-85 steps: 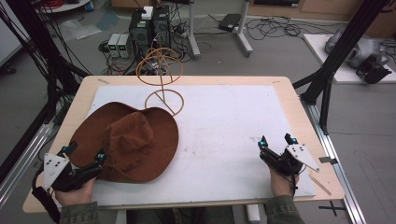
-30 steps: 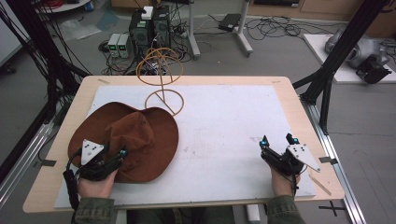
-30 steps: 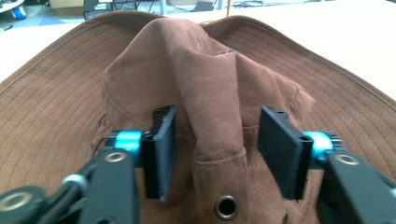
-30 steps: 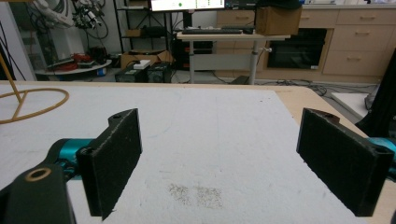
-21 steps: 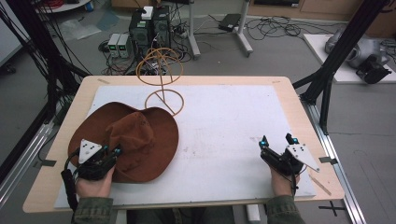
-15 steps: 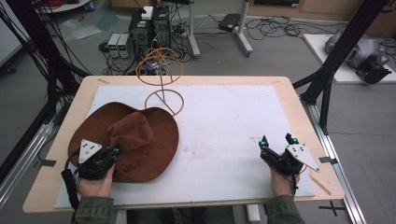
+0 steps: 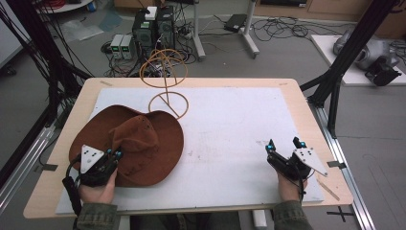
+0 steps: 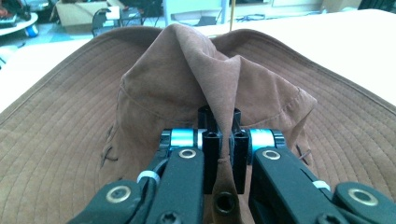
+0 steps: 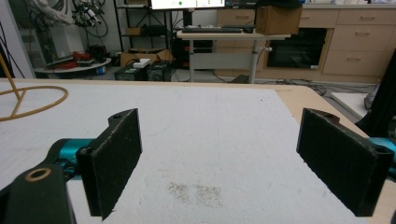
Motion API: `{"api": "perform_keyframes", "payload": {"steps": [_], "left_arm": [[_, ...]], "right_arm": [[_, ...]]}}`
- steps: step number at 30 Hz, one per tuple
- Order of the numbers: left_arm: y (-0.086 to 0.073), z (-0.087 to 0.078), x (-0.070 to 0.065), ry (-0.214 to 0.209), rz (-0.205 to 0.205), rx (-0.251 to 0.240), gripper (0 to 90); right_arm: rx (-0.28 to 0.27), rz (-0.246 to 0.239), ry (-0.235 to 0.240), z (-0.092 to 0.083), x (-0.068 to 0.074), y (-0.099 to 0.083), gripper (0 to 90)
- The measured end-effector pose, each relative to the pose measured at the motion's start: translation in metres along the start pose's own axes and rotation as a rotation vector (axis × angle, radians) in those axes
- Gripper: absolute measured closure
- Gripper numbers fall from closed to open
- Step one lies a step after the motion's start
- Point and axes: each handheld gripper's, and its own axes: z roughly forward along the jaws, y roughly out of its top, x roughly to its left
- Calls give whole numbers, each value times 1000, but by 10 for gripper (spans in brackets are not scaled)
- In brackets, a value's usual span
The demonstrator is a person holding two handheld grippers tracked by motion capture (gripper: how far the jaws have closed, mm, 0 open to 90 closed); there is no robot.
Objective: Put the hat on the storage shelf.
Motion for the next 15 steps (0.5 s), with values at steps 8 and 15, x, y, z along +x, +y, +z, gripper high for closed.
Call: {"api": "perform_keyframes", "payload": {"steps": [8,15], "left_arm": [[1,-3,-2,6,28,-40,878],[1,-6,-2,-5,38,-89,878]], "right_arm": [[-1,0,-2,0,0,0,133],[0,-3,-2,1,0,0,134]]}}
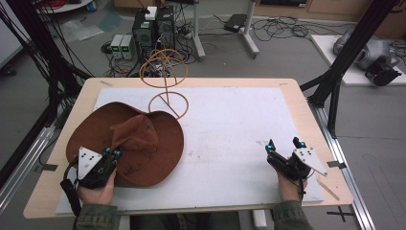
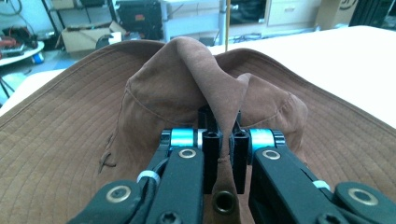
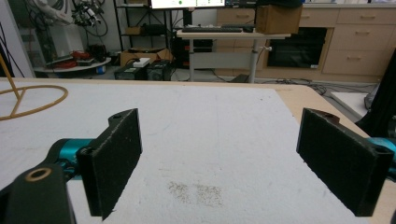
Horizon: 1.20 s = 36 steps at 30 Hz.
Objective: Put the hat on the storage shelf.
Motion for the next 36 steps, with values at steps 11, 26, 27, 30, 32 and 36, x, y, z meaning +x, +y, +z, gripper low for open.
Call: {"api": "perform_keyframes", "payload": {"steps": [11,26,27,30,32,36], "left_arm": [[7,-11,-7,-21,50,-118,878],[19,-13,-5,-55,-1,-227,877],[20,-13,-8,-63,1,-246,877],[24,-13,-10,-76,10,-261,877],[27,-15,-14,-87,9,-279,876],[32,-18,-18,-93,23,-312,876]], "right_arm": [[2,0,0,1,-1,0,133],[7,-6,-3,3,-1,-1,133],[8,-5,-5,3,-1,-1,133],[9,-6,-5,3,-2,-1,133],[7,-6,-8,3,-3,-2,133],[7,-6,-8,4,-3,-2,133]]}}
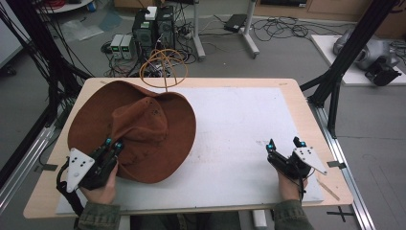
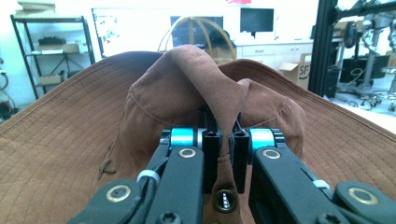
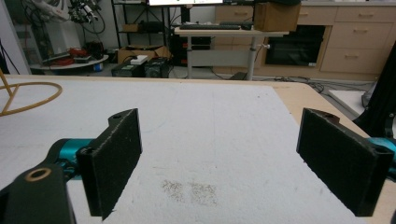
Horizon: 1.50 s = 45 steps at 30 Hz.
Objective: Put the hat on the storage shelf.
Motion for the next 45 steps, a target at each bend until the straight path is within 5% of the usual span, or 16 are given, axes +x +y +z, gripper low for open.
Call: {"api": "perform_keyframes", "payload": {"steps": [17,45], "left_arm": [[14,-3,5,-10,16,-154,876],[55,53,2,-47,9,-220,876]], "right_arm": [[16,-5,-1,2,1,-2,134],[17,-11,6,4,3,-2,134]]}}
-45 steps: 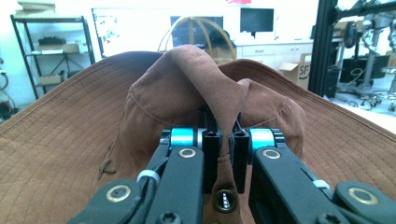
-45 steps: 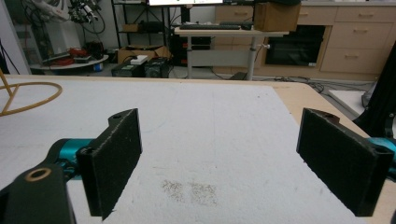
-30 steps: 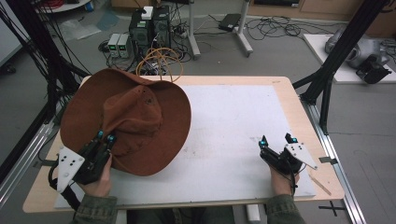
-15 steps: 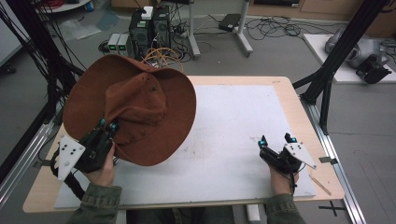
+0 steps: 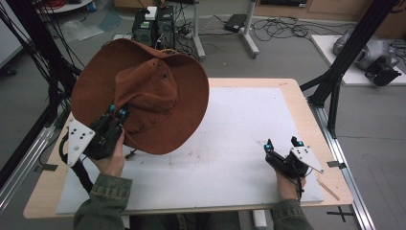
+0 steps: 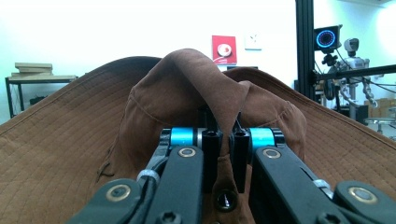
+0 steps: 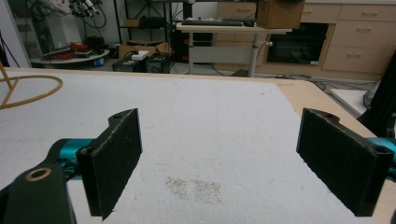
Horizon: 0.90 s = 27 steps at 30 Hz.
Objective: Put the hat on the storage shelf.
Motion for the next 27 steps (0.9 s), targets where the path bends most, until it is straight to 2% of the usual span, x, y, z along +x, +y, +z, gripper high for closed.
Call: {"api": "perform_keyframes", "payload": {"steps": [13,18,23,27], "left_arm": [[18,38,5,-3,-10,-11,876],[23,54,6,-10,3,0,876],[28,68,7,-11,-6,-10,876],[29,79,8,-13,-6,1,876]], "right_arm": [[-1,1,-1,0,0,0,134],[-3,9,-1,0,-1,0,135],[-4,9,0,0,-1,0,134],[-1,11,0,0,-1,1,134]]}}
